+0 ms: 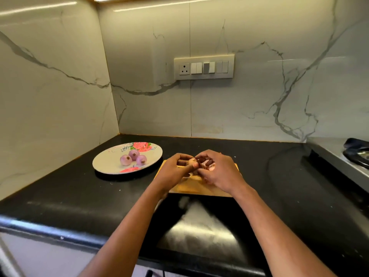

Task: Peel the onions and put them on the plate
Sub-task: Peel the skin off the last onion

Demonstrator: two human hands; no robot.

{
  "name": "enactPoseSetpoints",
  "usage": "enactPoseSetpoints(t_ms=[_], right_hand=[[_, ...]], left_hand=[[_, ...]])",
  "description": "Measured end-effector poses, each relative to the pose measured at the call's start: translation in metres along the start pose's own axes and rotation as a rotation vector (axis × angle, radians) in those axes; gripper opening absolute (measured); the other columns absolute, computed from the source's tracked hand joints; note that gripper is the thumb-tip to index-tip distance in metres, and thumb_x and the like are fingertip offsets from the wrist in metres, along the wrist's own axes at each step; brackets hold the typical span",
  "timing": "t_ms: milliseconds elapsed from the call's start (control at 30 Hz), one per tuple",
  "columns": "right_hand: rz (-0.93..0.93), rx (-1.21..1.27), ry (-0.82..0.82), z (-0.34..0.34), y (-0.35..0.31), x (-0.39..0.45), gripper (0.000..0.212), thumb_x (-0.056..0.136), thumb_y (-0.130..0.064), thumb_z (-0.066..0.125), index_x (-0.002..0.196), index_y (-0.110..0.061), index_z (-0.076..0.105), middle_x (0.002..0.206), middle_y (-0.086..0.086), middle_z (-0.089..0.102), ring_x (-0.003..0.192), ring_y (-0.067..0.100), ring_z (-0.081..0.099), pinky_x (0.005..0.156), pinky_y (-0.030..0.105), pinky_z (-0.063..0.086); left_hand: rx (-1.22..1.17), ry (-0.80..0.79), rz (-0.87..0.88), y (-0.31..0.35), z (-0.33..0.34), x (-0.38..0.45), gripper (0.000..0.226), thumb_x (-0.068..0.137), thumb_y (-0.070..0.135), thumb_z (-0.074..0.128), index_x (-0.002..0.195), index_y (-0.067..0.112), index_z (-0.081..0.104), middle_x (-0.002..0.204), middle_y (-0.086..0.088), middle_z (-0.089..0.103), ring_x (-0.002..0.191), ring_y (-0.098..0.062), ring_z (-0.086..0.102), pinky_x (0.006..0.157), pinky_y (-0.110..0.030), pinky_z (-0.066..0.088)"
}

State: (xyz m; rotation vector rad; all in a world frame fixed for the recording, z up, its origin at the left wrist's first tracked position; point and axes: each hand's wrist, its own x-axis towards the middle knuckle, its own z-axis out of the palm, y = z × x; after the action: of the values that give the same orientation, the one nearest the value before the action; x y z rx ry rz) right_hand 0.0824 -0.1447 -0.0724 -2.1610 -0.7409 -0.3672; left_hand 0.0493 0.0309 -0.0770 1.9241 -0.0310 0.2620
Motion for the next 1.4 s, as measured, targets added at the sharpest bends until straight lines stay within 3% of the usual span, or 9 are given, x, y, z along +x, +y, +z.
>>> enactPoseSetpoints(t_ms=[100, 300, 633, 867, 1000, 1167, 1233, 1333, 1400], right_hand=[[0.024, 0.2, 0.106, -0.008, 0.002, 0.005, 0.031, 0.081, -0.027, 0.083, 0.109, -0.032, 0.072, 0.098, -0.019, 0.073, 0.092, -0.007, 0.065, 0.086, 0.015, 0.052], [0.04, 0.32, 0.268, -0.012, 0.017, 0.014, 0.021, 0.081, -0.021, 0.082, 0.101, -0.025, 0.078, 0.09, -0.015, 0.076, 0.087, -0.005, 0.069, 0.078, 0.012, 0.053], [0.059, 0.269, 0.14, 0.001, 0.02, 0.025, 0.019, 0.086, -0.038, 0.076, 0.103, -0.031, 0.074, 0.096, -0.017, 0.073, 0.092, -0.005, 0.067, 0.079, 0.014, 0.055], [0.13, 0.429, 0.181, -0.003, 0.023, 0.022, 0.011, 0.085, -0.021, 0.078, 0.095, -0.025, 0.079, 0.089, -0.009, 0.076, 0.086, 0.009, 0.072, 0.082, 0.033, 0.061], [0.136, 0.442, 0.235, 0.0, 0.021, 0.02, 0.008, 0.088, -0.017, 0.076, 0.092, -0.023, 0.079, 0.087, -0.008, 0.076, 0.086, 0.008, 0.072, 0.081, 0.028, 0.059], [0.155, 0.328, 0.351, 0.002, 0.02, 0.017, 0.006, 0.094, -0.019, 0.068, 0.093, -0.021, 0.074, 0.085, -0.01, 0.073, 0.081, 0.001, 0.068, 0.07, 0.013, 0.053], [0.172, 0.336, 0.363, 0.002, 0.02, 0.018, 0.008, 0.096, -0.018, 0.065, 0.096, -0.02, 0.073, 0.087, -0.009, 0.072, 0.079, -0.002, 0.067, 0.067, 0.009, 0.051], [0.218, 0.468, 0.327, 0.003, 0.02, 0.02, 0.012, 0.098, -0.018, 0.062, 0.102, -0.017, 0.073, 0.093, -0.001, 0.075, 0.078, 0.006, 0.072, 0.071, 0.022, 0.06], [0.232, 0.491, 0.308, 0.003, 0.02, 0.021, 0.015, 0.099, -0.017, 0.06, 0.106, -0.018, 0.074, 0.096, -0.002, 0.075, 0.08, 0.008, 0.073, 0.076, 0.029, 0.062]], left_hand=[[-0.358, -0.067, -0.035, 0.012, 0.0, 0.011, 0.027, 0.099, 0.025, 0.059, 0.119, 0.01, 0.065, 0.113, -0.014, 0.072, 0.1, -0.021, 0.069, 0.081, -0.028, 0.057], [-0.365, -0.117, -0.009, 0.022, 0.014, 0.035, 0.033, 0.099, 0.034, 0.054, 0.119, 0.01, 0.066, 0.111, -0.013, 0.072, 0.099, -0.021, 0.069, 0.078, -0.025, 0.055], [-0.418, -0.015, 0.004, -0.002, 0.01, 0.038, 0.04, 0.09, 0.041, 0.063, 0.12, 0.015, 0.066, 0.106, -0.005, 0.075, 0.098, -0.018, 0.073, 0.081, -0.027, 0.058], [-0.405, -0.024, 0.106, -0.002, 0.013, 0.034, 0.04, 0.085, 0.035, 0.071, 0.121, 0.019, 0.067, 0.114, -0.004, 0.073, 0.104, -0.016, 0.071, 0.092, -0.033, 0.057], [-0.31, 0.024, 0.16, -0.005, 0.013, 0.034, 0.047, 0.076, 0.044, 0.077, 0.119, 0.028, 0.068, 0.118, 0.004, 0.07, 0.114, -0.016, 0.066, 0.099, -0.04, 0.054], [-0.267, -0.017, 0.199, -0.001, 0.018, 0.031, 0.04, 0.079, 0.03, 0.078, 0.118, 0.031, 0.068, 0.12, 0.009, 0.068, 0.114, -0.011, 0.064, 0.083, -0.022, 0.056], [-0.26, -0.031, 0.199, 0.0, 0.019, 0.03, 0.037, 0.082, 0.027, 0.077, 0.117, 0.034, 0.068, 0.12, 0.011, 0.068, 0.116, -0.011, 0.063, 0.084, -0.022, 0.056], [-0.252, -0.013, 0.191, -0.002, 0.017, 0.032, 0.036, 0.085, 0.034, 0.077, 0.119, 0.037, 0.068, 0.123, 0.01, 0.067, 0.122, -0.015, 0.06, 0.1, -0.035, 0.052], [-0.296, -0.017, 0.175, -0.002, 0.015, 0.031, 0.036, 0.087, 0.031, 0.074, 0.122, 0.033, 0.067, 0.126, 0.004, 0.066, 0.121, -0.018, 0.062, 0.098, -0.037, 0.056]])
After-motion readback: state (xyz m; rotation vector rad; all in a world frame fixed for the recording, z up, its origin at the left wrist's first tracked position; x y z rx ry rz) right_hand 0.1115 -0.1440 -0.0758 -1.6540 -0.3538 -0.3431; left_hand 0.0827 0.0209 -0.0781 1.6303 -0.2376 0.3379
